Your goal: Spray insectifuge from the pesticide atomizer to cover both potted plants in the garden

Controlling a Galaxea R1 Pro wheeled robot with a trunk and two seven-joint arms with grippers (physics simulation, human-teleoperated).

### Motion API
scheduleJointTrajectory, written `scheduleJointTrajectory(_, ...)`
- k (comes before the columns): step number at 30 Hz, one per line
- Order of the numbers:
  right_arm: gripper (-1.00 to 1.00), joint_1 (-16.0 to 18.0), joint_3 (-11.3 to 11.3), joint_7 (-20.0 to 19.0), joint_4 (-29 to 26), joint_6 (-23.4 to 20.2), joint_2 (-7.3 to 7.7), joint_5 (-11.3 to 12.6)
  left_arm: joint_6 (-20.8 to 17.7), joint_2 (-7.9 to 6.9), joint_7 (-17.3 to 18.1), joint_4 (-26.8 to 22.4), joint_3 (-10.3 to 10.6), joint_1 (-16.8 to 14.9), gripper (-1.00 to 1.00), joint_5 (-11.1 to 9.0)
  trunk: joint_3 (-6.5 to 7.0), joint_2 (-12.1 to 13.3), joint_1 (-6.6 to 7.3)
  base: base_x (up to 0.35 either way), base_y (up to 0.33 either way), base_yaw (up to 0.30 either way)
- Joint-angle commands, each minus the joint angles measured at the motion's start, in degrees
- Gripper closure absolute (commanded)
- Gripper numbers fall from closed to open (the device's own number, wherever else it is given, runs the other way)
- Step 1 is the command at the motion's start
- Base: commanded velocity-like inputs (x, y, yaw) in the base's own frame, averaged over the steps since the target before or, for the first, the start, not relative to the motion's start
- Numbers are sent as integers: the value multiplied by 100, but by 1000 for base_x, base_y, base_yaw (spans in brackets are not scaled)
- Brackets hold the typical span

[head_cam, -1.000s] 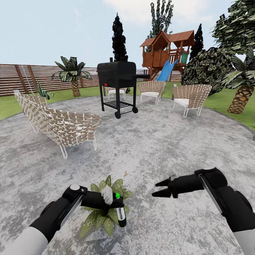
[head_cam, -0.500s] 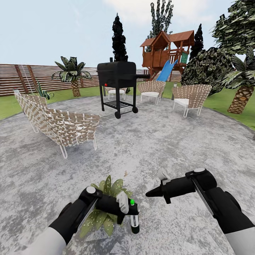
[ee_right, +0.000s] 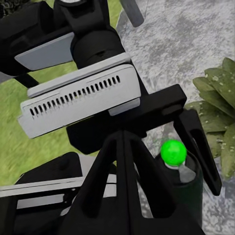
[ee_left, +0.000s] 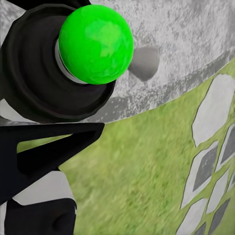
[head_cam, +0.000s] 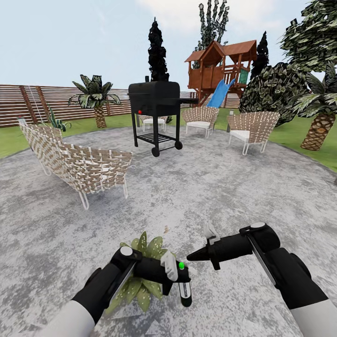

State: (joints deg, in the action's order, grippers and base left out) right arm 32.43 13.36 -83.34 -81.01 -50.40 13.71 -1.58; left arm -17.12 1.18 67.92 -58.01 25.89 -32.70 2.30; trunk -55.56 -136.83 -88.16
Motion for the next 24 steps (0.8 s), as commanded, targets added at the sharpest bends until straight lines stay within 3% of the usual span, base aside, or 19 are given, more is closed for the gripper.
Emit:
scheduleJointTrajectory(1, 100, 0, 0, 1, 2, 0, 0, 0, -1, -1, -3, 0, -7, 0, 100, -3, 0, 0, 0, 0, 0, 0)
scheduleJointTrajectory(11, 100, 0, 9, 2, 6, -5, -9, -26, -1, 52, -46, -12, -22, -1, 100, -3, 0, 0, 0, 0, 0, 0)
scheduleJointTrajectory(15, 100, 0, 245, 10, 6, -5, -9, -34, 3, 227, -268, -1, -14, -1, 100, -1, 0, 0, 0, 0, 0, 0)
scheduleJointTrajectory(24, 100, 0, 228, 8, 15, 10, 0, -35, 15, 213, -228, -3, -5, -1, 100, -1, 0, 0, 0, 0, 0, 0)
